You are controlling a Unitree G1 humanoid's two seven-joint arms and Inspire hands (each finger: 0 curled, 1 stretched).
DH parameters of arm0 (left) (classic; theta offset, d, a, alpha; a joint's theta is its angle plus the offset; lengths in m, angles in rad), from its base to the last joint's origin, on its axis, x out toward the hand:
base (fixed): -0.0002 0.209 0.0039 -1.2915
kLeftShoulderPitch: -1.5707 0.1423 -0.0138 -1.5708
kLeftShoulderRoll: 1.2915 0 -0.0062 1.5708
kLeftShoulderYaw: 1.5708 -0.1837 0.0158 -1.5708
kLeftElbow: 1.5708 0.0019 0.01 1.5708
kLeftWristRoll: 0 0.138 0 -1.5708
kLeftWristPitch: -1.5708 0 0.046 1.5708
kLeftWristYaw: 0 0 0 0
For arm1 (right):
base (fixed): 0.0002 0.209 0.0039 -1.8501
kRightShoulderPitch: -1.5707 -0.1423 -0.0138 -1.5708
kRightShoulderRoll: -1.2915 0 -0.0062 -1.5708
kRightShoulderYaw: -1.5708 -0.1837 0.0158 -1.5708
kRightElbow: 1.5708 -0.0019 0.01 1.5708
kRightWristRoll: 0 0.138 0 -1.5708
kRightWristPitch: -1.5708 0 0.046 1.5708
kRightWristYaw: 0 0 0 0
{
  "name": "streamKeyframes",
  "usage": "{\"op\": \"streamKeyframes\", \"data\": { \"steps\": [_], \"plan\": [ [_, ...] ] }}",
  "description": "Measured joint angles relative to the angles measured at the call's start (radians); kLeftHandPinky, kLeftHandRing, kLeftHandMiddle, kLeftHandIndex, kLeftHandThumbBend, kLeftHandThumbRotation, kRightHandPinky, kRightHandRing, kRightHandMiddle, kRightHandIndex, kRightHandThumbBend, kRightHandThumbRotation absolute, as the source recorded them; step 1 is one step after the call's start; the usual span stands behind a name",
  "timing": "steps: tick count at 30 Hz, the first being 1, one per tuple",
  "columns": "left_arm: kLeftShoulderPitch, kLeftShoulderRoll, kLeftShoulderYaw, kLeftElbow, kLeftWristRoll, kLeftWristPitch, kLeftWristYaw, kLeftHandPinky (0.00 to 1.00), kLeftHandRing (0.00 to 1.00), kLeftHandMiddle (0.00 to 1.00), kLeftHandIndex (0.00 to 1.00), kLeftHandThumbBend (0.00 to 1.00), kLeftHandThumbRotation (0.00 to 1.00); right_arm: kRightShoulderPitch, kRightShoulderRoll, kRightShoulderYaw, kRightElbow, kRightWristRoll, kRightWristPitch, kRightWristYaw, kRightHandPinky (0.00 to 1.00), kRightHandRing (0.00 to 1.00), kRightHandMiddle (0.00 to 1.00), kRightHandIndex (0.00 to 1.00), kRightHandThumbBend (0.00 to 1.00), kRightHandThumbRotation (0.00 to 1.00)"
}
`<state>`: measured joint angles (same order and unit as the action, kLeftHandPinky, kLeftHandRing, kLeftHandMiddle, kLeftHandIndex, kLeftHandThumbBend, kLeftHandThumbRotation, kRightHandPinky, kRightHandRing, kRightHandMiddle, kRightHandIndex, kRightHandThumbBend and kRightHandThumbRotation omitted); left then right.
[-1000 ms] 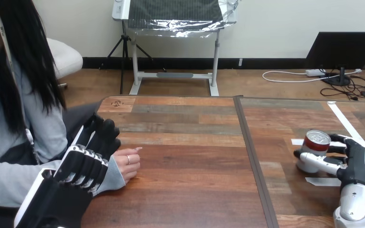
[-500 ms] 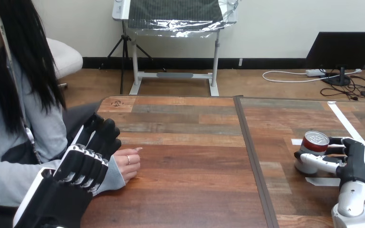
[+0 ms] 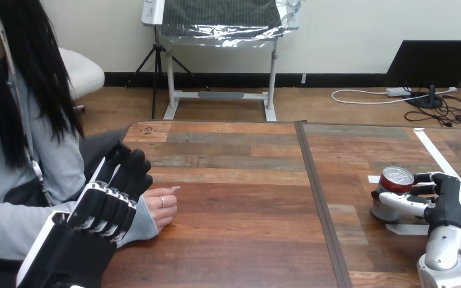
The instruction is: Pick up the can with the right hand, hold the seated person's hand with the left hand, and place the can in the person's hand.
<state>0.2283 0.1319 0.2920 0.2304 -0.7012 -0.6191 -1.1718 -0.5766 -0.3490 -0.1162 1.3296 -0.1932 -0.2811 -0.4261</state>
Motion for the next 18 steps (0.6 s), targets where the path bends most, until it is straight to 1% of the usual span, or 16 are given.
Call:
{"op": "streamKeyframes", "data": {
  "steps": [6, 7, 12, 18],
  "plan": [
    [0.000, 0.000, -0.001, 0.000, 0.000, 0.000, 0.003, 1.00, 1.00, 1.00, 1.00, 1.00, 0.39, -0.005, 0.000, 0.000, 0.004, -0.001, 0.002, 0.000, 0.45, 0.50, 0.52, 0.52, 0.92, 0.00],
    [0.000, 0.000, -0.001, 0.000, 0.001, 0.000, 0.004, 1.00, 1.00, 1.00, 1.00, 1.00, 0.39, -0.005, 0.000, 0.000, 0.005, -0.001, 0.002, 0.000, 0.45, 0.51, 0.53, 0.54, 0.93, 0.00],
    [0.000, 0.000, -0.001, 0.000, 0.001, 0.000, 0.010, 1.00, 1.00, 1.00, 1.00, 1.00, 0.40, -0.006, 0.000, -0.001, 0.005, 0.000, 0.006, 0.007, 0.47, 0.53, 0.56, 0.59, 0.96, 0.00],
    [0.000, 0.000, -0.002, 0.000, 0.003, -0.001, 0.011, 1.00, 1.00, 1.00, 1.00, 1.00, 0.41, -0.007, 0.000, 0.000, 0.005, 0.000, 0.009, 0.015, 0.50, 0.57, 0.60, 0.65, 0.97, 0.03]
  ]
}}
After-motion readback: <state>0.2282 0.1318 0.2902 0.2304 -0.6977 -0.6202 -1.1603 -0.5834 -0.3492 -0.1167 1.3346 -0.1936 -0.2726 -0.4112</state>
